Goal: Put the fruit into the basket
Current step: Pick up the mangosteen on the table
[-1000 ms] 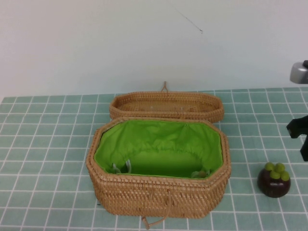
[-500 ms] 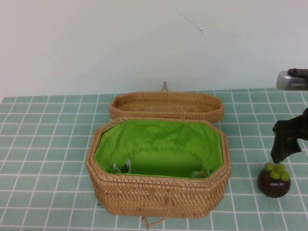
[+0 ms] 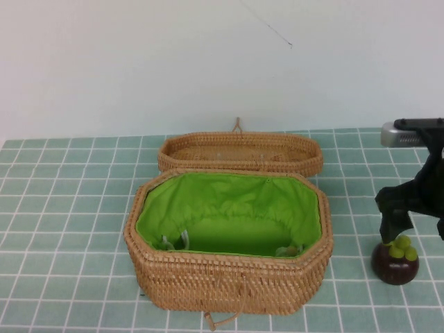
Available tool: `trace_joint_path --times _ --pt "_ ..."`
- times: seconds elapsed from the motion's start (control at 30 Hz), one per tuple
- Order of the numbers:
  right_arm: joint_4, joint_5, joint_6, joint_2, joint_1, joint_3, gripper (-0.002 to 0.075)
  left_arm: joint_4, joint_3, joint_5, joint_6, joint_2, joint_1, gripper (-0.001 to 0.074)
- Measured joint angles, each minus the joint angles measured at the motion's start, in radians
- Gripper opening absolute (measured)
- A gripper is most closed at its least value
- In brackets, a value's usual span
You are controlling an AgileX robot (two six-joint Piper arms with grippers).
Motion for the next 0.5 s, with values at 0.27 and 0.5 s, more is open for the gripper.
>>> trace_joint_path --times 0.27,0.5 --pt "0.017 -0.058 0.026 0.054 0.0 0.02 0.0728 0.0 0.0 0.0 0.0 0.0 0.0 0.0" --pt "0.017 -0.081 0.037 0.099 0.0 0.022 0.0727 0.0 0.0 0.0 0.0 0.0 0.0 0.0001"
